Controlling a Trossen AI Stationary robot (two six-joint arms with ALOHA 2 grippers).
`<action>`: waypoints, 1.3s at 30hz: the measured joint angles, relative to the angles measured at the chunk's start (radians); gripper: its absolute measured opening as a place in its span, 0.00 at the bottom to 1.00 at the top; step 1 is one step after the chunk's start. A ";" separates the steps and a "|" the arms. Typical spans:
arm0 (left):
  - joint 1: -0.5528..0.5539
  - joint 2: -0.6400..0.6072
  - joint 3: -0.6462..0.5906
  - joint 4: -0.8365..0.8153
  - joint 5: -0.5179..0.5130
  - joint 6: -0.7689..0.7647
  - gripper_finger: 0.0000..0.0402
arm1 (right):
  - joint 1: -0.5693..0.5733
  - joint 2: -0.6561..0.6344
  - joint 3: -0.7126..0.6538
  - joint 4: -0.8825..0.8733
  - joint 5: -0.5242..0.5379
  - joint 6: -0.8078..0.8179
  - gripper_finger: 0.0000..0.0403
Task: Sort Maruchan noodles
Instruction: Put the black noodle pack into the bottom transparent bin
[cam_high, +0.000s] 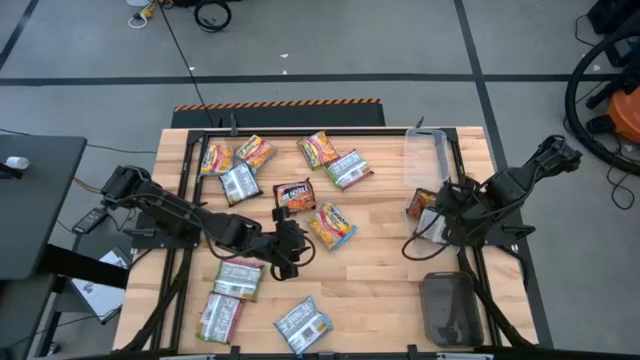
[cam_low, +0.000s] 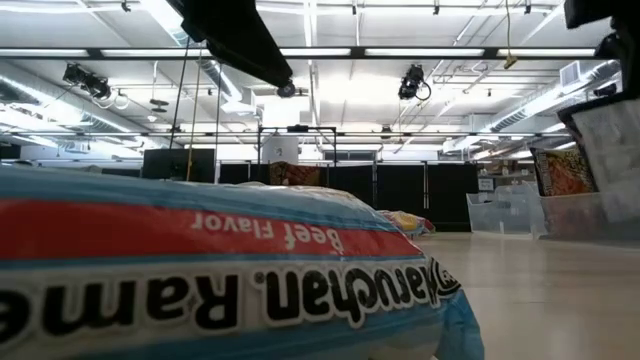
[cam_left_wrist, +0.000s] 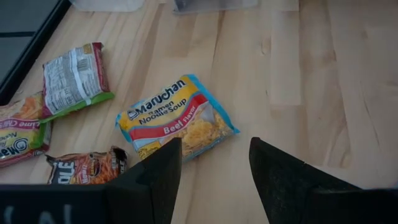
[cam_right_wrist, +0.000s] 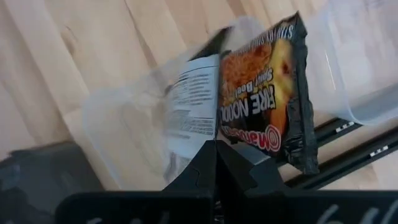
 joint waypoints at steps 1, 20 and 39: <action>0.002 0.000 0.000 0.001 0.000 0.004 0.48 | 0.000 0.000 -0.011 0.006 0.010 -0.001 0.02; 0.002 0.000 0.000 0.042 0.038 0.010 0.48 | -0.016 0.065 -0.058 0.112 0.165 -0.199 0.03; 0.001 0.000 0.000 0.007 0.087 -0.006 0.48 | -0.017 0.116 -0.026 0.087 0.131 -0.191 0.22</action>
